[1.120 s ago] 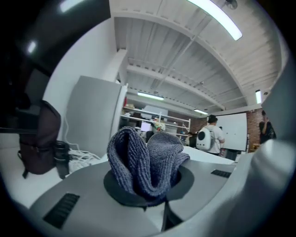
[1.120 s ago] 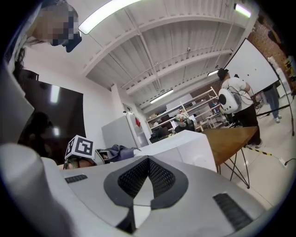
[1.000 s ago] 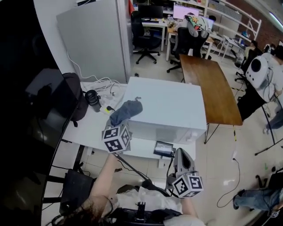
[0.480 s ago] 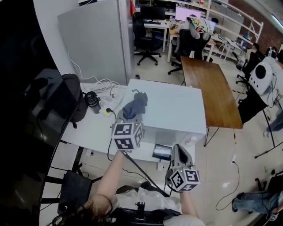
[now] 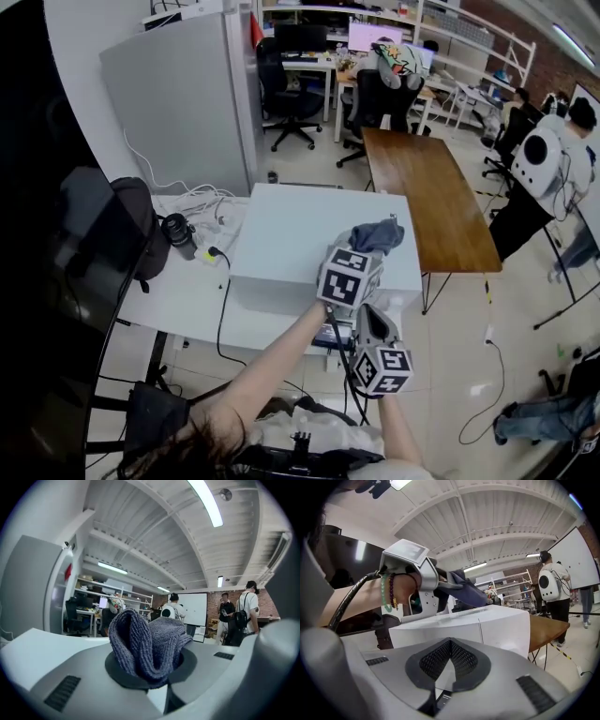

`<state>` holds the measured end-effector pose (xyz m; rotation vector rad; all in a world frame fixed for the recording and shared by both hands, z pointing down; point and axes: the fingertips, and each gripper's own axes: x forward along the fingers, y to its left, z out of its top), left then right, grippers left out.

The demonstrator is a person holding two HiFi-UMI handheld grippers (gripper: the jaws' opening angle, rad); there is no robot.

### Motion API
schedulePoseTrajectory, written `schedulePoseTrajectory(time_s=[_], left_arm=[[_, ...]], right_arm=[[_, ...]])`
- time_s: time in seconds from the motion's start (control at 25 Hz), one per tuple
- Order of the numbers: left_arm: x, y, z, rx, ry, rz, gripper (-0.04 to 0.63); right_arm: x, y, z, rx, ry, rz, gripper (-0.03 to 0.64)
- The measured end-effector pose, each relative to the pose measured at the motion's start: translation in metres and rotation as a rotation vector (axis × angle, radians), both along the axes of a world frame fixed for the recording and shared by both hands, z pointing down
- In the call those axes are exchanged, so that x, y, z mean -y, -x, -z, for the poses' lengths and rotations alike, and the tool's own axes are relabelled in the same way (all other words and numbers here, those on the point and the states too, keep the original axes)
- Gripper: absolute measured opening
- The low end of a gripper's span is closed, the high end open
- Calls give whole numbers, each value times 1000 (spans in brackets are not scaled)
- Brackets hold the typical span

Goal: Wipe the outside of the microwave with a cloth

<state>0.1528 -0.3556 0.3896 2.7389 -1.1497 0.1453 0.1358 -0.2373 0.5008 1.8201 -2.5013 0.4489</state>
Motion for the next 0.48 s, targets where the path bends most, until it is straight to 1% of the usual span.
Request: schedulePoseTrajectory(time_s=[0.08,0.12,0.24,0.36,0.48], left_arm=[[-3,-5,-10,19,50,-31,55],[-5,-2,-15,35,65,-33,55],[-1,30,-30,90,73,7,55],[6,79,-32,96,62,86,55],[14,140,-31,128,27,211,55]], right_arm=[[0,2,3,1,-2,-5,21],[-1,4,4,1,-4,-9,21],[-1,12,9,2,-11,-12,21],[-3,28,14,15,-13,7,21],[-6,44,19,17,-21,32,21]])
